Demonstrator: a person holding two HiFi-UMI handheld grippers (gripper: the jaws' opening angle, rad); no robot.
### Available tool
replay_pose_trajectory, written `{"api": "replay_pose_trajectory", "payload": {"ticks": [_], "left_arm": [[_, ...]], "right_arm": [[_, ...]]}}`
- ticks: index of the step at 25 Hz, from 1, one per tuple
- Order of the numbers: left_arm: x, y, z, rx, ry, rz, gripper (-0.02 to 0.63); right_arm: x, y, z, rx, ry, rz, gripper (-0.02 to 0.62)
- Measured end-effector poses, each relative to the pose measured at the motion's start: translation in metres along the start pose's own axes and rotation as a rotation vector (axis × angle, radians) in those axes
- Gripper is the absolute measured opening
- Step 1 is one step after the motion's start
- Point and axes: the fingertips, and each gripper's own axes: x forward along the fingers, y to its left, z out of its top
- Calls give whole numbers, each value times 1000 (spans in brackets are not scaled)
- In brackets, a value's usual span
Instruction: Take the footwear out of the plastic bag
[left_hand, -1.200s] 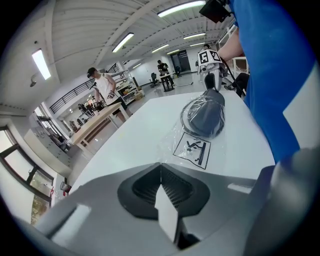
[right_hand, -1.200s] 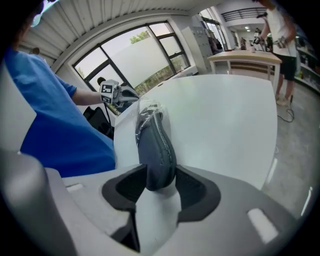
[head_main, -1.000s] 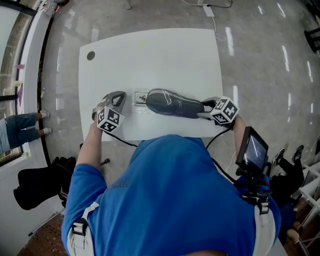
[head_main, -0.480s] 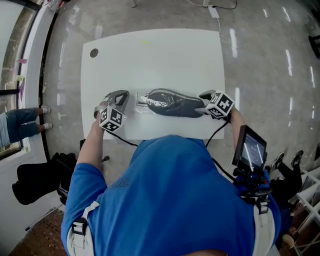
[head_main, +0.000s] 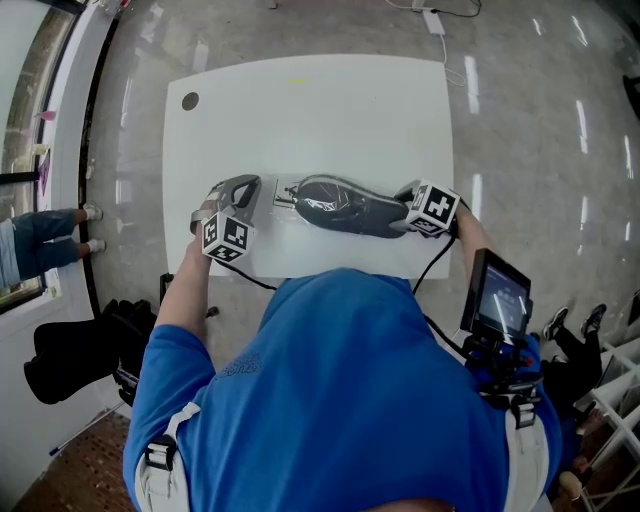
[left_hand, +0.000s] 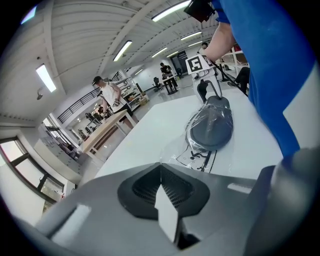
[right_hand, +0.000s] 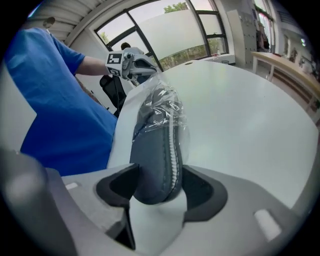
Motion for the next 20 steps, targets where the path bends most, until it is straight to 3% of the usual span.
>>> {"api": "replay_pose_trajectory", "payload": {"ticks": [3, 8, 20], "left_arm": [[4, 1, -2, -17, 15, 5, 9], [4, 3, -14, -36, 33, 8, 9], [1, 3, -47, -122, 84, 15, 9]], "right_arm": [[1, 3, -4, -14, 23, -4, 230], [-2, 13, -2, 47, -37, 13, 167], [-14, 27, -14, 179, -158, -9, 110]]}}
